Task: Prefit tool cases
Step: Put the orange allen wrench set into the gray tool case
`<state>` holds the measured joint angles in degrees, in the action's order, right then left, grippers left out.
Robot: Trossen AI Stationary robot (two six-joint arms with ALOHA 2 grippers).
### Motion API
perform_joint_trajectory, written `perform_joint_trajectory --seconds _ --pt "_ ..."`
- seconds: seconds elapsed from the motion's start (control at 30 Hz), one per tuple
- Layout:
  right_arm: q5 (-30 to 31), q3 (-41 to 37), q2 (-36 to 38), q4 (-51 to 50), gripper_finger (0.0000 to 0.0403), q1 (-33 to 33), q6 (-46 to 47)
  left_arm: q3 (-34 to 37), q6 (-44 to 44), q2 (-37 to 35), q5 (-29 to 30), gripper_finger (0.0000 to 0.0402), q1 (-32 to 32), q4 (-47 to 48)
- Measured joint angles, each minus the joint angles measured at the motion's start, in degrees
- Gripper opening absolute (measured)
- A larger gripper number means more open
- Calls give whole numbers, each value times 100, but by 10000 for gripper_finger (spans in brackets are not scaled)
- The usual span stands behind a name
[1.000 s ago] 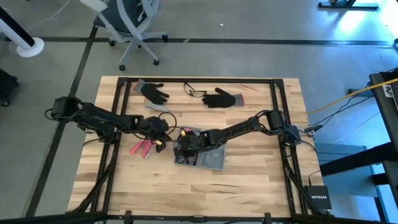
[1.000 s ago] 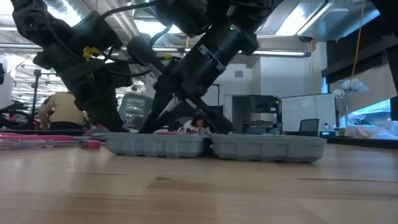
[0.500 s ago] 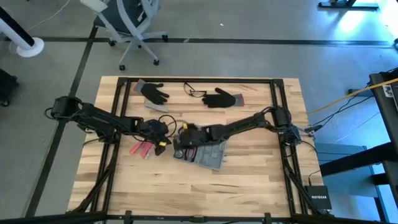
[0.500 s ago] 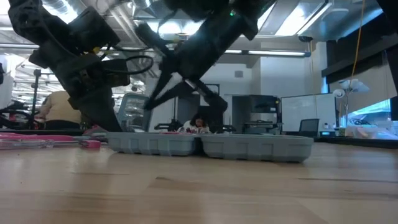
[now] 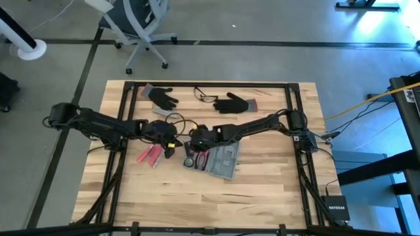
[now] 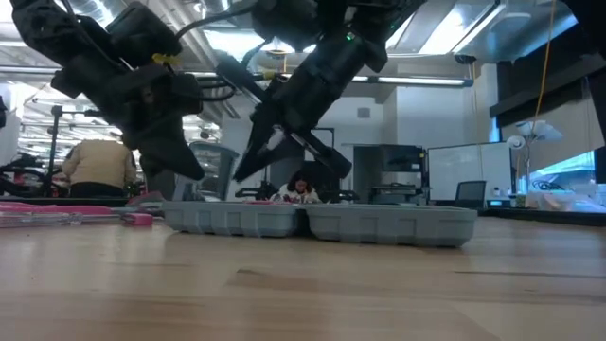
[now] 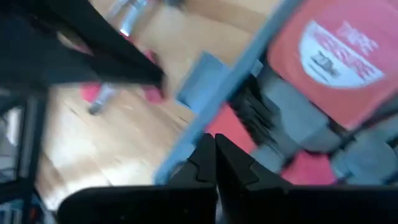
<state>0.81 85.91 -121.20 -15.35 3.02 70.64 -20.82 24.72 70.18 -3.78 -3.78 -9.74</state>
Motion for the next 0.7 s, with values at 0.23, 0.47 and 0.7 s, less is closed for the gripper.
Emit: perform_joint_trajectory --seconds 0.23,0.47,0.7 --pt "-29 165 -60 -139 0 -54 -424 0 61 -189 -3 0 -346 45" --pt "-325 1256 -490 -1225 0 -91 -1771 -6 -295 -909 -3 0 -766 438" --pt "-391 2384 -1159 -2041 0 -119 -2796 -7 -602 -1435 12 0 -1047 1581"
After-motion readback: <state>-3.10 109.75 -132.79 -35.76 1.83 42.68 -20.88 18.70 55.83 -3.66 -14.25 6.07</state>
